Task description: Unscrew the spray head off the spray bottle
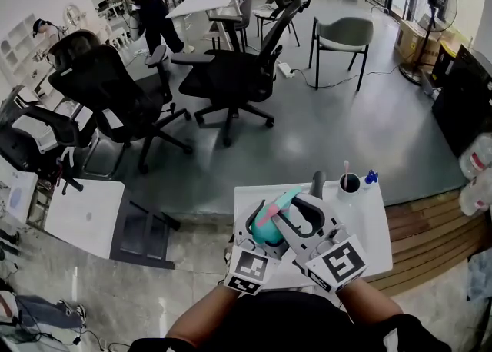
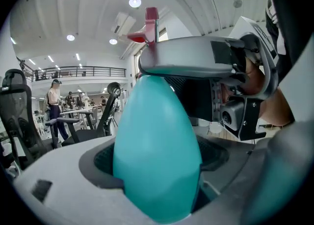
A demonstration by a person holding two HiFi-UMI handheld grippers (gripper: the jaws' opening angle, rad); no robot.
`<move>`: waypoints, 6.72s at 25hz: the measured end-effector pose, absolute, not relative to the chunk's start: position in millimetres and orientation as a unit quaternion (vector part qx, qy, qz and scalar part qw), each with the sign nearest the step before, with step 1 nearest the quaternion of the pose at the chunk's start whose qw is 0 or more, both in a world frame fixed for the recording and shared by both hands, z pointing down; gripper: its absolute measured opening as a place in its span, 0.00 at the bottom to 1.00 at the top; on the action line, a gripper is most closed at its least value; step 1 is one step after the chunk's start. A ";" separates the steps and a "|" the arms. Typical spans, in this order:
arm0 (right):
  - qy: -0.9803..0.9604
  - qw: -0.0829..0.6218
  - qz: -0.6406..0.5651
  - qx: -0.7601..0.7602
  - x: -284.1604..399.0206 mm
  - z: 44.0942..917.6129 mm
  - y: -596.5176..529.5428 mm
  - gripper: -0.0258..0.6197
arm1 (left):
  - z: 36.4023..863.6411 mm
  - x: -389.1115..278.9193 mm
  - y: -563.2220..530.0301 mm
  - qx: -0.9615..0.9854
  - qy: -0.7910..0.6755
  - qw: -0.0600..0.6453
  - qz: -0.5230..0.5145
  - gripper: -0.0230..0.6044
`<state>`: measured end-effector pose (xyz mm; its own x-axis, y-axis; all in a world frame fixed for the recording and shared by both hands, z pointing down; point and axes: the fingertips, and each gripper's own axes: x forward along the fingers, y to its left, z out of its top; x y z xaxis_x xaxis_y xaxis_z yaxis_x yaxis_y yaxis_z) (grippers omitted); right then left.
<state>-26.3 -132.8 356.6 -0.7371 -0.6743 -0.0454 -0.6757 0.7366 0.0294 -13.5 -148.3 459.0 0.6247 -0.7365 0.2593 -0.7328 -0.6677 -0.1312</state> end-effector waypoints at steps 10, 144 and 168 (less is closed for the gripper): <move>0.951 0.017 -0.007 -0.307 -26.9 350.2 -132.5 0.25 | 463.2 -3.3 -137.4 -0.935 0.334 -0.003 -0.120 0.73; 0.861 -0.019 -0.017 -0.508 109.2 449.8 -130.5 0.26 | 461.2 -69.9 -156.4 -0.901 0.427 0.041 -0.066 0.73; 0.852 -0.001 0.005 -0.523 112.2 432.7 -137.6 0.26 | 467.9 -73.5 -154.5 -0.896 0.441 0.034 -0.047 0.73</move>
